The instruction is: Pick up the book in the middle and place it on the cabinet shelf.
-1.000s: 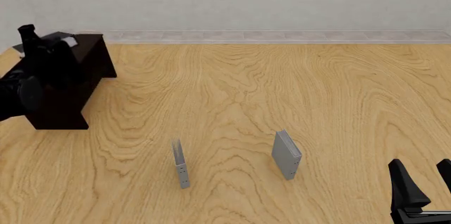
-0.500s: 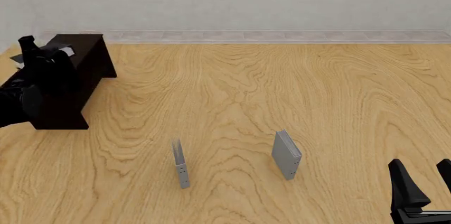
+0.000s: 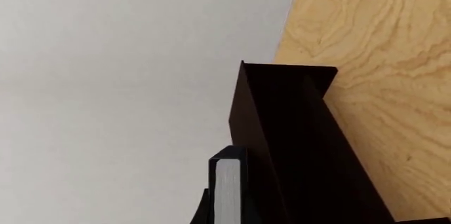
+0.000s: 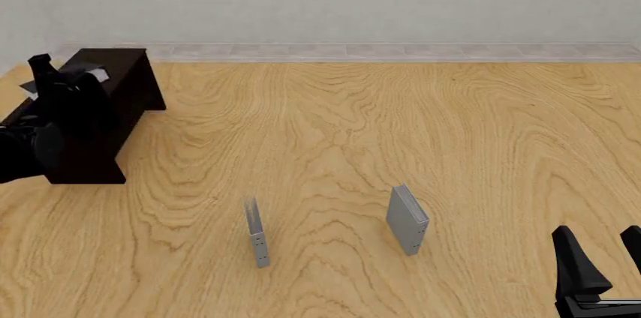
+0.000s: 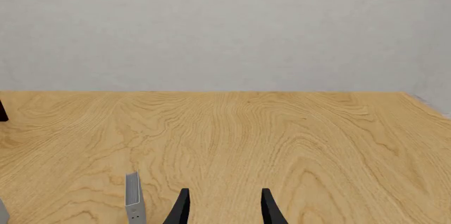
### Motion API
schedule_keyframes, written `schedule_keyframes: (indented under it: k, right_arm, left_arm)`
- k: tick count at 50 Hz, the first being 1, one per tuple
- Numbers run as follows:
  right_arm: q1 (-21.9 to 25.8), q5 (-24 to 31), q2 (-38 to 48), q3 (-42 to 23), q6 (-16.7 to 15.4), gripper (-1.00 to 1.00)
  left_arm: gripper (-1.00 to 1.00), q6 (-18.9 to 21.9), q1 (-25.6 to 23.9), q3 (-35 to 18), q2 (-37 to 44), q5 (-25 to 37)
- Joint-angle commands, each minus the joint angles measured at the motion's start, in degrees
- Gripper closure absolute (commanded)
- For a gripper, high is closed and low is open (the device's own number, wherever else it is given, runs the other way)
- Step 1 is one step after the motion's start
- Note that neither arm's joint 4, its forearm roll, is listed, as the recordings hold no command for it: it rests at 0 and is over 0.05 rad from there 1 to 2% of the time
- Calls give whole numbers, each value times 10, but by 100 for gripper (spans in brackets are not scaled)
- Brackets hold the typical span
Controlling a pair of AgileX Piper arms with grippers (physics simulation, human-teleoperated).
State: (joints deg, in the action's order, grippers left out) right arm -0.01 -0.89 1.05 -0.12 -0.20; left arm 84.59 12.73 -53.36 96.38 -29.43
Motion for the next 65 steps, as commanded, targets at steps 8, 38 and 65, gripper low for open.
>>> schedule_keyframes:
  k: [8,38,65]
  right_arm:
    - [0,0,0,0,0,-100]
    - [0,0,0,0,0,-100]
    - [0,0,0,0,0,-100]
  left_arm:
    - [-100,-2,4,-1,10,-3]
    - [-100,-68,-54,38,-120,73]
    - [-100,-77,-101,74,-202,102]
